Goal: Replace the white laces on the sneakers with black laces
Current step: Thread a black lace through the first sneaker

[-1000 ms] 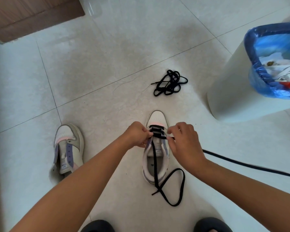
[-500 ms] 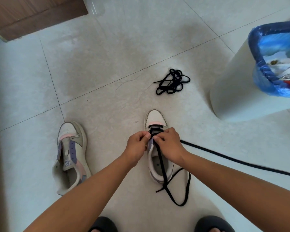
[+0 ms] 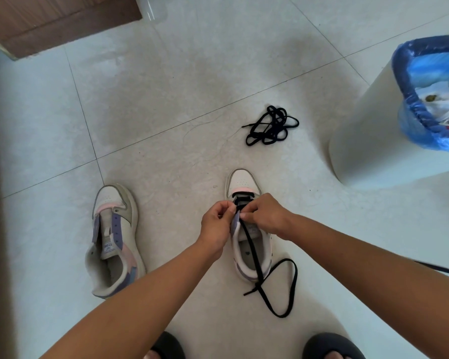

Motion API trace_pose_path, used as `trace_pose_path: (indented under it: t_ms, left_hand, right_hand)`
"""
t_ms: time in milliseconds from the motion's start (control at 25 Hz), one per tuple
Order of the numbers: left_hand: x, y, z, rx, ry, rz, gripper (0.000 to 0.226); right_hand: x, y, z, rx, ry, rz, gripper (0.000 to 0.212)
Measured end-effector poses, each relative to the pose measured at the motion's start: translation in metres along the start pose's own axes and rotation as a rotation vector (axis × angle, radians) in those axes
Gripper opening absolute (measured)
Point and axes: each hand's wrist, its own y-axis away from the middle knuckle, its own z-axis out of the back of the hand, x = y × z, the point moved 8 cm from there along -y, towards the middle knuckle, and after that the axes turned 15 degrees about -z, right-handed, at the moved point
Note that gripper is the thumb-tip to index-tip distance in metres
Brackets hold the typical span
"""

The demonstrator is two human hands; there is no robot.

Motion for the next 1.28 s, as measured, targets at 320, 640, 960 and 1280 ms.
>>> trace_pose_path:
  t_ms: [320, 640, 960, 1280]
  left_hand:
    - [-0.018, 0.011, 0.008, -0.009, -0.259, -0.082, 0.019]
    - [-0.032, 0.006, 0.004, 0.015, -0.540, -0.051, 0.019]
    - [-0.034, 0.005, 0.010, 0.061, -0.438, -0.098, 0.015]
    - [-0.011, 0.002, -0.001, 0.235, -0.086, -0.035, 0.021]
  right_hand:
    - [0.020, 0.032, -0.008, -0.490, 0.524, 0.412, 0.005]
    - [0.007, 0.030, -0.003, -0.357, 0.162, 0.367, 0.017]
    - [0.003, 0.022, 0.001, -0.257, 0.092, 0.221, 0.014]
    - [0.003, 0.026, 0.002, -0.232, 0.081, 0.253, 0.014]
